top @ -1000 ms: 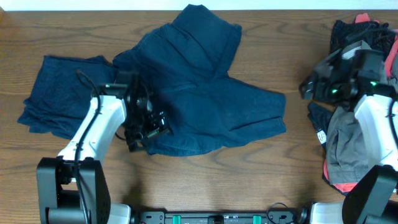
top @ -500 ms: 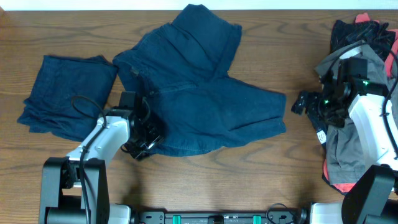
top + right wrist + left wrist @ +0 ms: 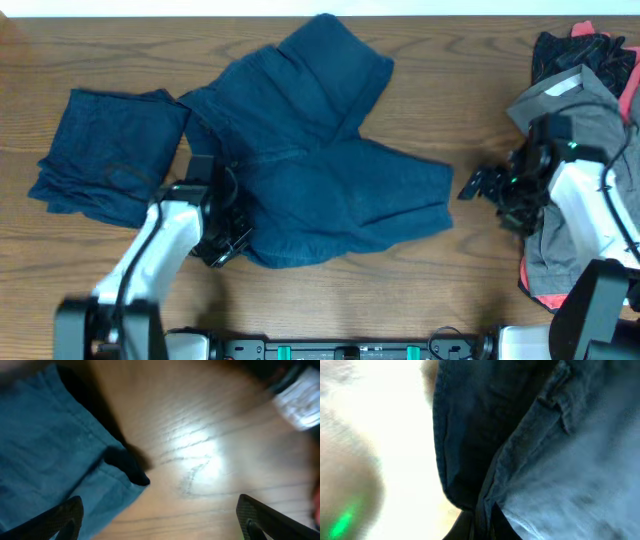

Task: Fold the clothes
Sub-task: 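Grasp the right pant leg hem with the right gripper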

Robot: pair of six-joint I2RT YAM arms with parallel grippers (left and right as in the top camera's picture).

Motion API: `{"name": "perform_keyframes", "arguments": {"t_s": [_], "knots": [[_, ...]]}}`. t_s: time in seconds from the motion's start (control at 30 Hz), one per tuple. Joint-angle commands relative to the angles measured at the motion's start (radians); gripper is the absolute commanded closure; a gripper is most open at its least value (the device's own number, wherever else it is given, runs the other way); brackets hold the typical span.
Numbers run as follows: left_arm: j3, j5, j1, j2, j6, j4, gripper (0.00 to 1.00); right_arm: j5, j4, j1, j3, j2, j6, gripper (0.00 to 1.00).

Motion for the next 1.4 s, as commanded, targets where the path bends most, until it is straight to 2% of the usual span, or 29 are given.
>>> {"name": "perform_keyframes", "arguments": {"t_s": [0.0, 0.13, 0.2, 0.43, 0.63, 0.8, 1.23, 1.37], "knots": [[-0.006, -0.033, 0.000, -0.101, 0.007, -0.049, 0.94, -0.089, 0.060, 0.022, -0.070, -0.001, 0.037, 0.07], [-0.006, -0.039, 0.000, -0.185, 0.026, -0.082, 0.94, -0.201, 0.152, 0.045, -0.156, -0.001, 0.048, 0.11], [-0.006, -0.039, 0.000, -0.205, 0.026, -0.086, 0.94, -0.203, 0.173, 0.064, -0.192, -0.001, 0.095, 0.10], [-0.007, -0.039, 0.000, -0.206, 0.048, -0.105, 0.94, -0.318, 0.129, 0.137, -0.219, -0.001, 0.135, 0.07], [-0.007, -0.039, 0.000, -0.206, 0.052, -0.108, 0.94, -0.261, 0.130, 0.158, -0.219, -0.001, 0.265, 0.07], [-0.007, -0.039, 0.000, -0.206, 0.060, -0.109, 0.94, -0.254, 0.153, 0.167, -0.219, -0.001, 0.356, 0.16], [-0.007, -0.039, 0.000, -0.206, 0.067, -0.109, 0.94, -0.107, 0.207, 0.245, -0.219, 0.000, 0.507, 0.20], [-0.007, -0.039, 0.000, -0.206, 0.067, -0.109, 0.93, -0.095, 0.209, 0.248, -0.219, 0.000, 0.520, 0.34]]}}
